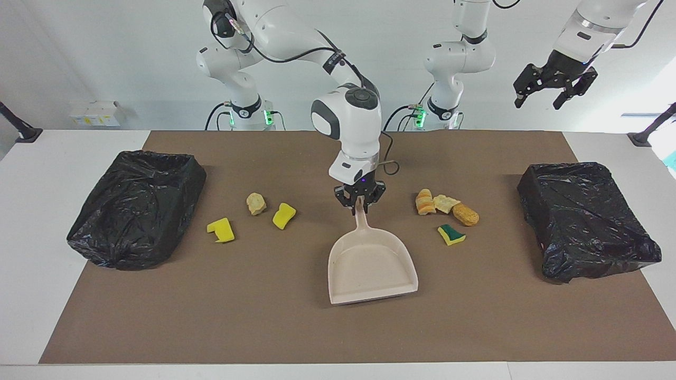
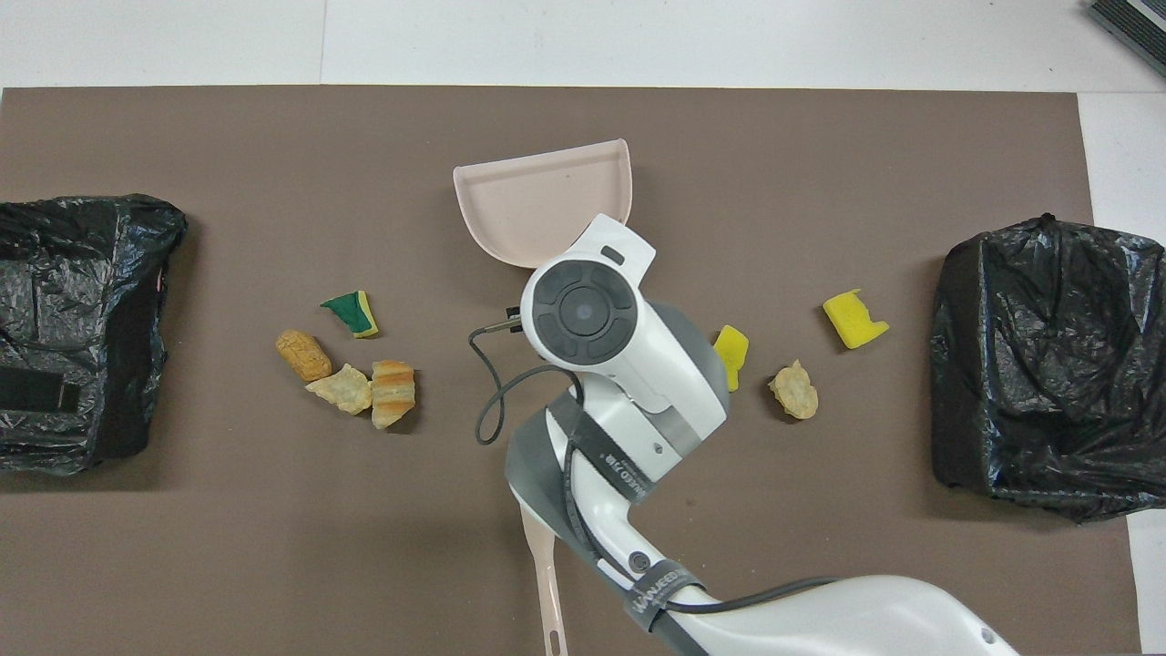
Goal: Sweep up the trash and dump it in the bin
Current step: 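Lift the dustpan with the right gripper while the left gripper grasps the brush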
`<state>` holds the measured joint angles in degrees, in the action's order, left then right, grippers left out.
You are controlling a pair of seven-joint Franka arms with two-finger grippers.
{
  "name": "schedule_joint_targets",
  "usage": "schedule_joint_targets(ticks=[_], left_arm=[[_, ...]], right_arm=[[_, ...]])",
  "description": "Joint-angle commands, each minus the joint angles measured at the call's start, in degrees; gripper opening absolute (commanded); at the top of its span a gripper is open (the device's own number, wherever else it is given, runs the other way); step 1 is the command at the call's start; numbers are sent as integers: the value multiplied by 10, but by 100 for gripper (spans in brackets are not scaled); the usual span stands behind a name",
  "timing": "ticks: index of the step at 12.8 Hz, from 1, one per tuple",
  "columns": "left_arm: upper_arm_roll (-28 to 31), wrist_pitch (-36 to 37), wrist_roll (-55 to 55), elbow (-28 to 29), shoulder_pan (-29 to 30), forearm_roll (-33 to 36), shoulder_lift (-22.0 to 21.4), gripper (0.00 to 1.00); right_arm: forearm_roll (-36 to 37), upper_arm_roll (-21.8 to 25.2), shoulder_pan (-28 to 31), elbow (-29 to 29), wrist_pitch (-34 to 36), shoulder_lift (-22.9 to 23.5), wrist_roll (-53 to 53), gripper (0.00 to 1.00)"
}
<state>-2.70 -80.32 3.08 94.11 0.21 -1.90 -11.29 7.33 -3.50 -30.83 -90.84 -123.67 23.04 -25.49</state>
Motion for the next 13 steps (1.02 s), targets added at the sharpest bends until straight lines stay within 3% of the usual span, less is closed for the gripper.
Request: schedule_joint_targets(ticks=[1, 4, 8, 13], left_arm=[[-20, 5, -31, 52, -16, -10, -43, 100], [-24, -42, -133, 145, -107, -13, -90, 100], [-24, -165, -314, 253, -253, -27, -91, 100], [-24, -335, -511, 388, -402, -30, -80, 100]], right_arm=[[-73, -5, 50, -12, 39, -45, 149, 0], [-99, -5, 106, -11, 115, -66, 354, 0], [-96, -4, 162, -15, 192, -77, 550, 0], [-72, -3, 185, -57, 191, -97, 727, 0]])
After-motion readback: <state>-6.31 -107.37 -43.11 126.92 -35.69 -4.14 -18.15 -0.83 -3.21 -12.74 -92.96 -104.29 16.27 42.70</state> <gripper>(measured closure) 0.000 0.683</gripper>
